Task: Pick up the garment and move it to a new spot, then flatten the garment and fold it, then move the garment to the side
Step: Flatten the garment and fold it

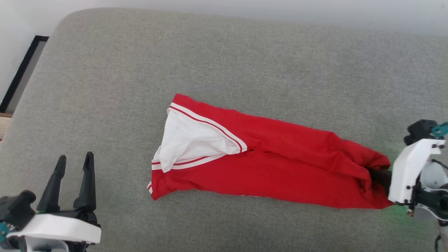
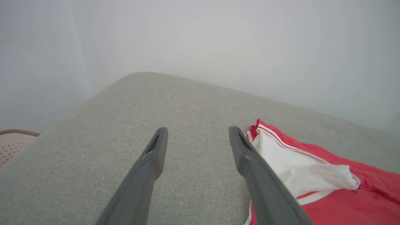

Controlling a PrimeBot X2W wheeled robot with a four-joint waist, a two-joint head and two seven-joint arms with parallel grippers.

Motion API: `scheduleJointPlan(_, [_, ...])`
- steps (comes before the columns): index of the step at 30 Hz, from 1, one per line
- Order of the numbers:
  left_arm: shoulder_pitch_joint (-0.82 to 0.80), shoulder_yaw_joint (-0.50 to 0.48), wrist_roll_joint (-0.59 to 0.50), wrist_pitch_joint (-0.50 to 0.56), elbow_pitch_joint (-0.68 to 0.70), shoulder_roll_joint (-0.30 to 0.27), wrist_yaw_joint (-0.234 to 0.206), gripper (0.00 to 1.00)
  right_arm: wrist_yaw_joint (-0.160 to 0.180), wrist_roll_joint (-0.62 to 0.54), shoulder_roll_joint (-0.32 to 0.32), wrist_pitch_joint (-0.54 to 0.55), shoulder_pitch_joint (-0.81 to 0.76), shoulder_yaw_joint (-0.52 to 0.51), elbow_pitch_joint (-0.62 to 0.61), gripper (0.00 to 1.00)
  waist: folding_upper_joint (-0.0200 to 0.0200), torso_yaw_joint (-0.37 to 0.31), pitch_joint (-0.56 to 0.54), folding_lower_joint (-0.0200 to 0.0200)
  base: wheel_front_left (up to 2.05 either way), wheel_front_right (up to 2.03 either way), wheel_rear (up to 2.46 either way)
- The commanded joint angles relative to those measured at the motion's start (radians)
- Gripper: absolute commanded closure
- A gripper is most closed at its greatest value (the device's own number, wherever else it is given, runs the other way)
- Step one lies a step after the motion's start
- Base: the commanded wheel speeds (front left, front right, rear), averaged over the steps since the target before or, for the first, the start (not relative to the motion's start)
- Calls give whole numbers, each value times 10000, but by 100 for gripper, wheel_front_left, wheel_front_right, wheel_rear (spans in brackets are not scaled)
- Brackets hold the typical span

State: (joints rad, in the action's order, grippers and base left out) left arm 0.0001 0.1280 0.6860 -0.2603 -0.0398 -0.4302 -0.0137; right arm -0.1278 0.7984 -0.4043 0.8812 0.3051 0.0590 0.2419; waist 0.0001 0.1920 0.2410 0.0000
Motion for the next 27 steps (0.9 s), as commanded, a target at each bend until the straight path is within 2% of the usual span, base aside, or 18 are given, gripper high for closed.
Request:
scheduleJointPlan(1, [165, -195, -133, -61, -46, 159, 162, 0, -51, 116, -94, -20, -54, -118, -52, 100, -1, -25, -68, 0, 0, 0, 0])
scheduleJointPlan(10, [573, -1274, -1159, -60, -111, 1247, 960, 0, -49, -2, -1121, -157, -345, -1463, 25, 100, -1, -458, -382, 0, 0, 0, 0])
scheduleJointPlan(18, [643, -1643, -1599, -56, -148, 1915, 1289, 0, -48, -658, -1957, -297, -159, -2419, 685, 100, -1, -907, -470, 0, 0, 0, 0])
scheduleJointPlan(23, [496, -1696, -1797, -55, -272, 2175, 1396, 0, -48, -1063, -1941, -195, 166, -2458, 946, 100, -1, -1131, -475, 0, 0, 0, 0])
scheduleJointPlan(27, [460, -1728, -1853, -56, -294, 2264, 1440, 0, -50, -530, -1565, 159, 190, -2217, 124, 100, -1, -1197, -512, 0, 0, 0, 0])
